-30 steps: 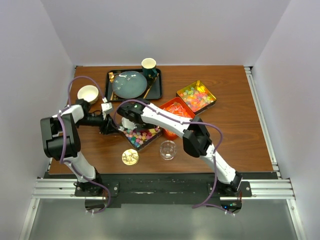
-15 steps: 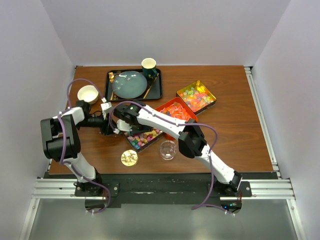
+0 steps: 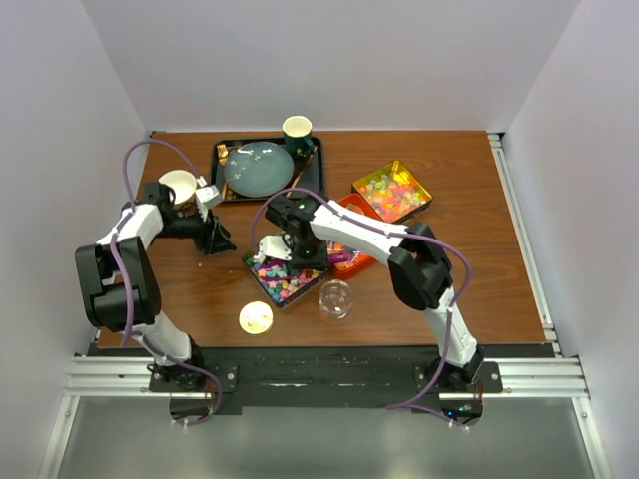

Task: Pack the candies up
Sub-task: Scoop the fake candies from the storage box.

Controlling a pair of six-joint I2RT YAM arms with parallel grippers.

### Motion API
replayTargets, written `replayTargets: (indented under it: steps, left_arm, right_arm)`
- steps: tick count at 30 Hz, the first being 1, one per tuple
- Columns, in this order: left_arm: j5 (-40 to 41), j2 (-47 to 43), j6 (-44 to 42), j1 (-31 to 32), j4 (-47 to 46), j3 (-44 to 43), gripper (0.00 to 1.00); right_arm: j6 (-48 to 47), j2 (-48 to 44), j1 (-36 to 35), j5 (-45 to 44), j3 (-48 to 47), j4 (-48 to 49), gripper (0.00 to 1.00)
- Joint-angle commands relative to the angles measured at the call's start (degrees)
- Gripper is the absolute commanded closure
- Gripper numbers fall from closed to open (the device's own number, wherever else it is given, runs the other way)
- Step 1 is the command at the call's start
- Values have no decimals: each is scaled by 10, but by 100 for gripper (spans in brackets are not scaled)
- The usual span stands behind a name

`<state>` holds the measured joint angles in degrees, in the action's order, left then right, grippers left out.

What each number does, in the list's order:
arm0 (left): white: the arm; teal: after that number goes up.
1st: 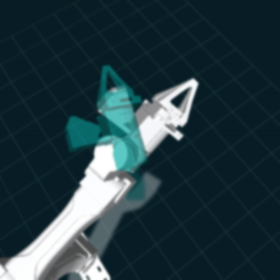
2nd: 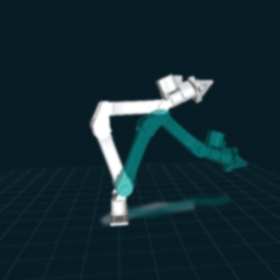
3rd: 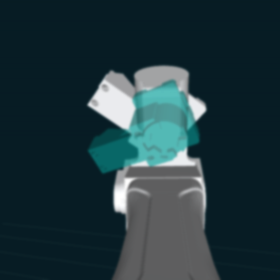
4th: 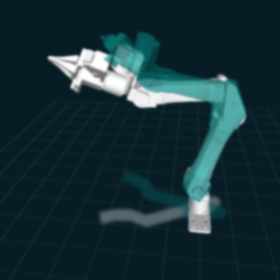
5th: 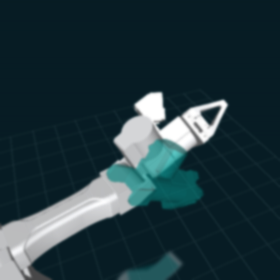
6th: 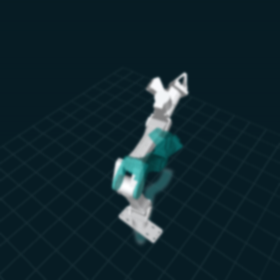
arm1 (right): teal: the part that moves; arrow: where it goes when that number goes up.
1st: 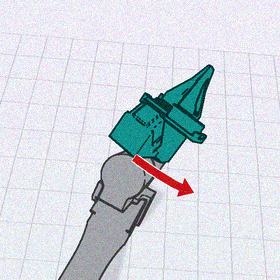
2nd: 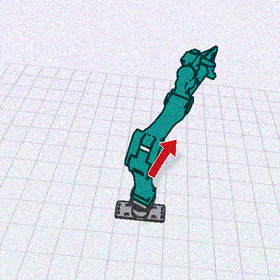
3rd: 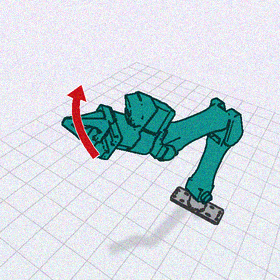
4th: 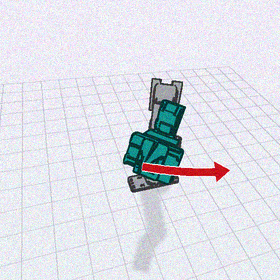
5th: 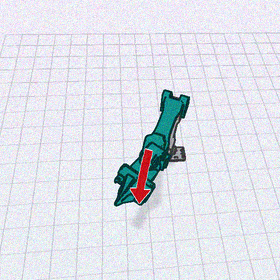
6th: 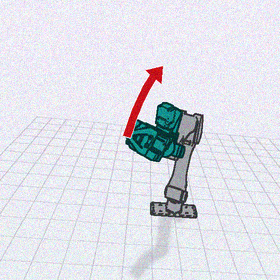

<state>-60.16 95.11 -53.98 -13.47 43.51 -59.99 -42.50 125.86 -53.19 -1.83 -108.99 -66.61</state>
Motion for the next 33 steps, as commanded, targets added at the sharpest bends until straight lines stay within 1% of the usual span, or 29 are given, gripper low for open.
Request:
replayTargets:
  steps: [1,8,11,13,14,18,21,22,23,26,27,32,33]
  left_arm:
    - [9,-45,26,-6,41,-55,42]
    - [31,-89,56,-7,71,-108,42]
    - [35,-102,70,-6,69,-116,42]
    - [36,-115,94,-6,51,-113,41]
    - [35,-120,105,-5,40,-110,41]
    - [55,-147,219,4,-72,-80,38]
    - [67,-157,221,34,-94,-62,38]
    - [86,-161,220,47,-98,-52,38]
    - [94,-164,218,71,-103,-47,39]
    - [95,-176,229,95,-143,-15,39]
    - [91,-178,256,97,-176,-8,39]
    - [90,-174,324,98,-247,16,40]
    - [93,-174,338,98,-264,19,40]
  right_arm:
    - [-22,-46,20,52,44,92,100]
    - [-11,-87,46,96,93,162,100]
    - [-7,-117,54,104,117,178,100]
    - [-5,-141,63,117,140,195,100]
    - [-5,-162,66,120,145,198,100]
    - [-13,-213,80,132,160,185,100]
    - [-28,-265,89,132,186,165,100]
    - [-41,-279,92,133,206,160,100]
    - [-49,-293,96,134,218,153,100]
    - [-69,-348,112,134,267,137,100]
    - [-75,-359,119,134,284,120,100]
    - [-136,-429,125,97,324,62,100]
    - [-144,-438,126,89,327,39,100]
